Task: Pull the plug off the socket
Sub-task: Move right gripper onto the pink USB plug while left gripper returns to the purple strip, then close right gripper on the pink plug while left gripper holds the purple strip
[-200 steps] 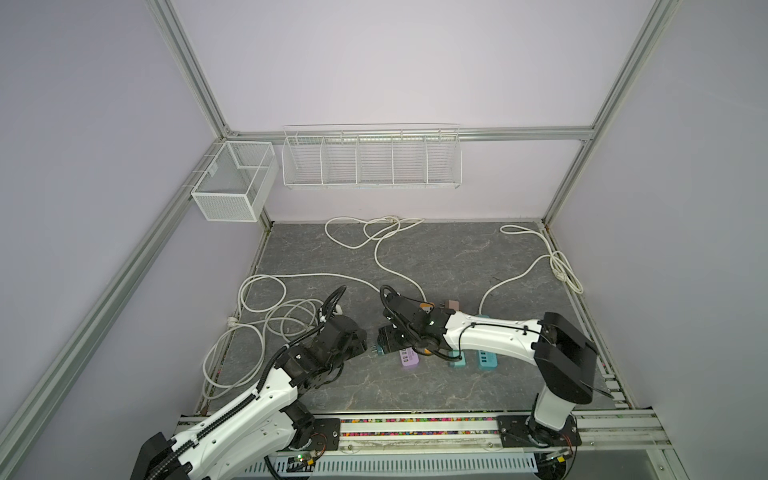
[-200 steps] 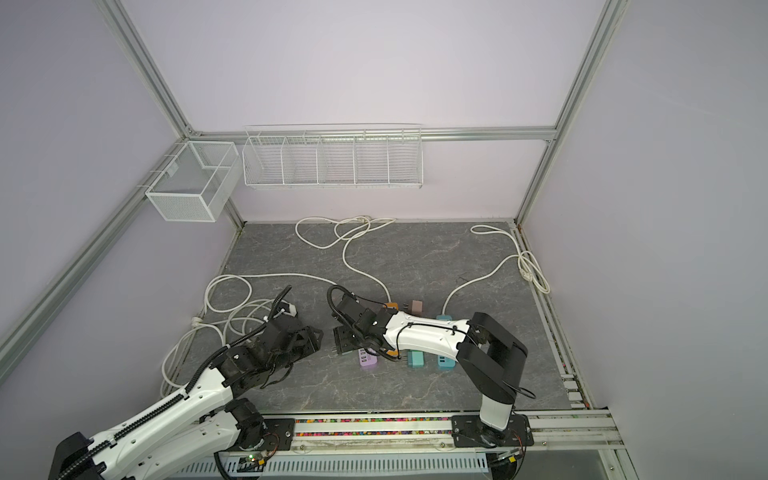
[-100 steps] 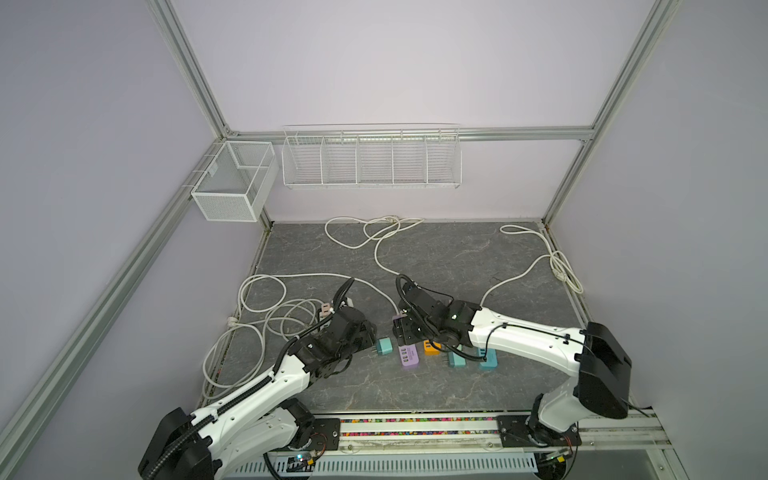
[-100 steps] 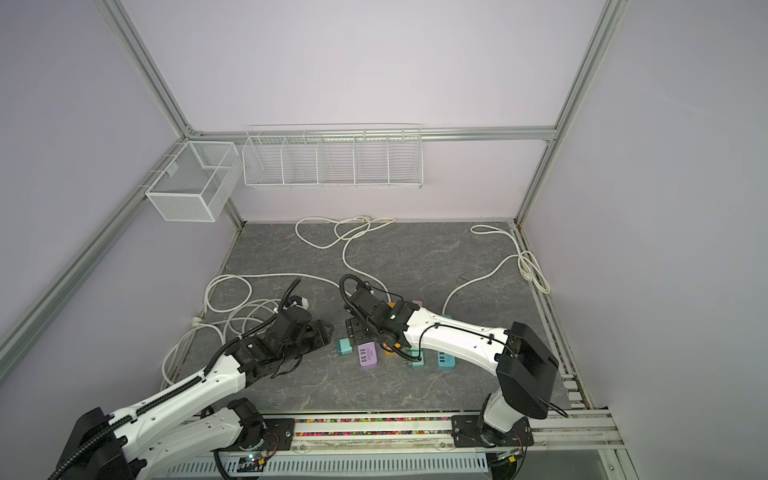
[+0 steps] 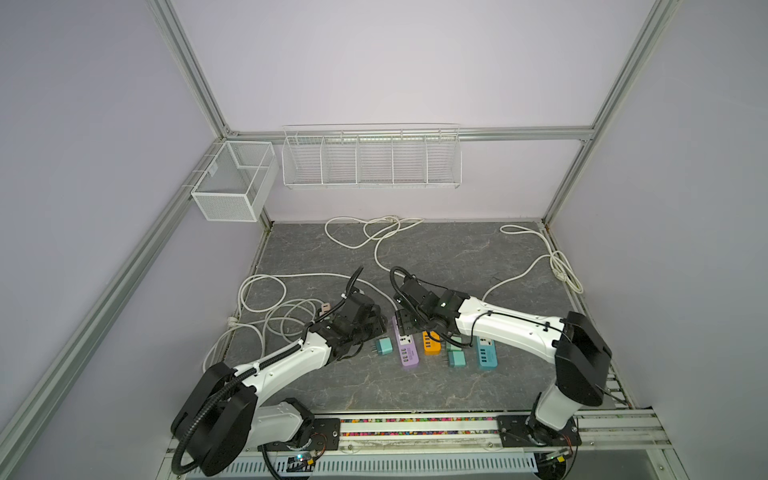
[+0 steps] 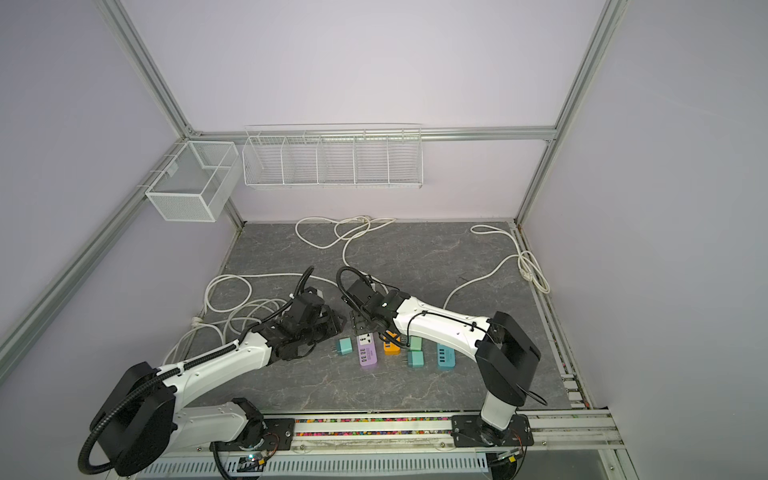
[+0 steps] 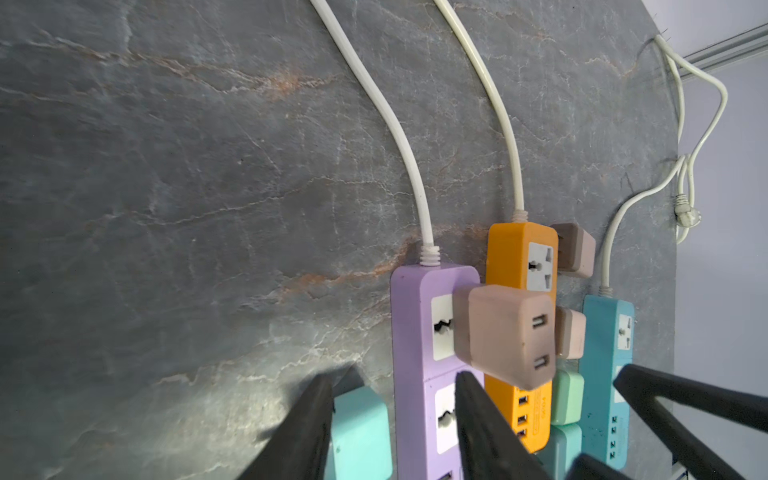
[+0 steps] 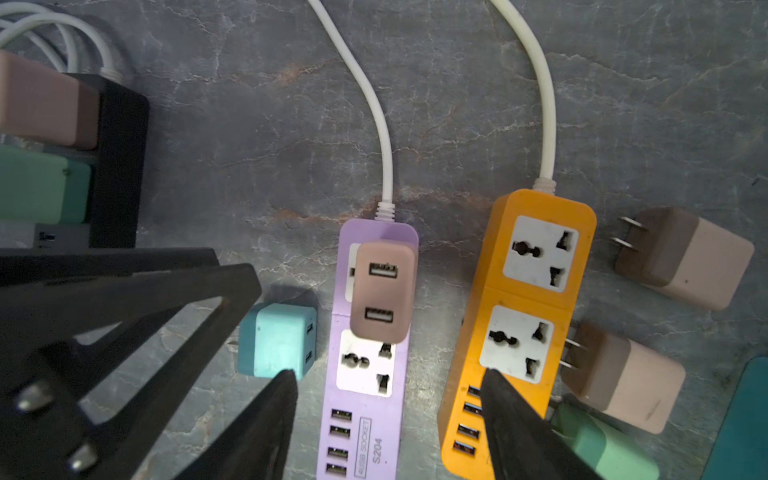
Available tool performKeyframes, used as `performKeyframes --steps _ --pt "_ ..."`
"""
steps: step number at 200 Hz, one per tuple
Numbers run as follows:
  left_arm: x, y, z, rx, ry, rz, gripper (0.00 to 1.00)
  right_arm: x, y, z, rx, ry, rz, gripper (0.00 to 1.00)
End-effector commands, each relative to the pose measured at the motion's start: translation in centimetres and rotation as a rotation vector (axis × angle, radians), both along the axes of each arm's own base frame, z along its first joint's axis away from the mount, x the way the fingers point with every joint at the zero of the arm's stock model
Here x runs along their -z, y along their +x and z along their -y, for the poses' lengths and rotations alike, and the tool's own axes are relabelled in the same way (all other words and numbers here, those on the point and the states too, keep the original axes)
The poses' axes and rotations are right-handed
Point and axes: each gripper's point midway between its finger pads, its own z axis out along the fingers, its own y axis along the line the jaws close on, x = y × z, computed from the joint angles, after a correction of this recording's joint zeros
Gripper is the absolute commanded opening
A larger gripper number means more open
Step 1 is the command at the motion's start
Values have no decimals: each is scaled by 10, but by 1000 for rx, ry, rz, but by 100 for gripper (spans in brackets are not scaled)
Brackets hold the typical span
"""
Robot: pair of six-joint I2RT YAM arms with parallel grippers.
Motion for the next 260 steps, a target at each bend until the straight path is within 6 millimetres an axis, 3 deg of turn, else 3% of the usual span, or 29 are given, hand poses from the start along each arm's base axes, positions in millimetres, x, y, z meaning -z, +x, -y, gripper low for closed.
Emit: performKeyframes --steps 1,67,156,260 --pt "-10 15 16 12 -64 23 48 6 8 2 10 -43 -4 69" --pt "20 23 30 39 -93 -75 44 26 17 -3 13 -77 -22 61" --pt "32 25 43 82 -127 -111 39 40 23 -9 4 -73 -47 53" --pt "61 13 33 73 -82 -169 33 62 23 -19 -25 -84 -89 41"
